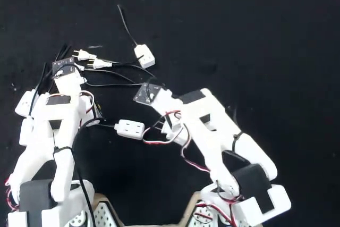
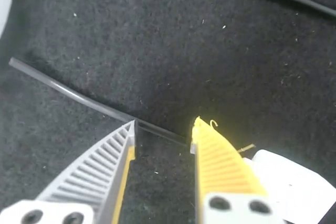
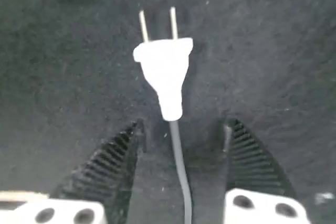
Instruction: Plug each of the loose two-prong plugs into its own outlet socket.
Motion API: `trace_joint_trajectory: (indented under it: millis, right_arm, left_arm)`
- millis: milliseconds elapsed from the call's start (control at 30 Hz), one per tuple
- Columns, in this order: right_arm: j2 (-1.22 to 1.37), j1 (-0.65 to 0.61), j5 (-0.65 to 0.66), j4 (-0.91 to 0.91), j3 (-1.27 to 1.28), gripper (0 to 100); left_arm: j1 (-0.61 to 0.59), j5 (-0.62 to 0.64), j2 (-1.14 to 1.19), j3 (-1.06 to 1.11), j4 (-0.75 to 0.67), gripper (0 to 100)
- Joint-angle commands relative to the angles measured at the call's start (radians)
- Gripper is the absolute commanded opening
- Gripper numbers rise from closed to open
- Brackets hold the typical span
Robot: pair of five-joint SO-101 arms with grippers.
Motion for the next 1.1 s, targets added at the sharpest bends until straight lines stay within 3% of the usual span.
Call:
trace_joint_trajectory:
  millis: [0, 533, 600, 667, 700, 1067]
  right_arm:
    - [0.012, 0.009, -0.012, -0.063, -0.01, 22.7]
    - [0.013, -0.137, -0.081, -0.242, 0.11, 22.1]
    - [0.012, -0.135, -0.075, -0.242, 0.117, 17.2]
    - [0.008, -0.135, -0.075, -0.242, 0.127, 2.3]
    - [0.005, -0.135, -0.08, -0.239, 0.133, 0.8]
    - [-0.173, -0.06, -0.081, -0.11, 0.071, 1.4]
  left_arm:
    - [0.004, 0.005, -0.028, -0.025, -0.002, 18]
    - [-0.001, 0.005, -0.025, -0.016, -0.041, 18]
    - [0.001, 0.005, -0.025, -0.016, -0.041, 18]
    - [0.002, 0.005, -0.025, -0.016, -0.038, 18]
    - [0.002, 0.005, -0.025, -0.016, -0.038, 18]
    - [-0.002, 0.008, -0.034, -0.015, -0.034, 18]
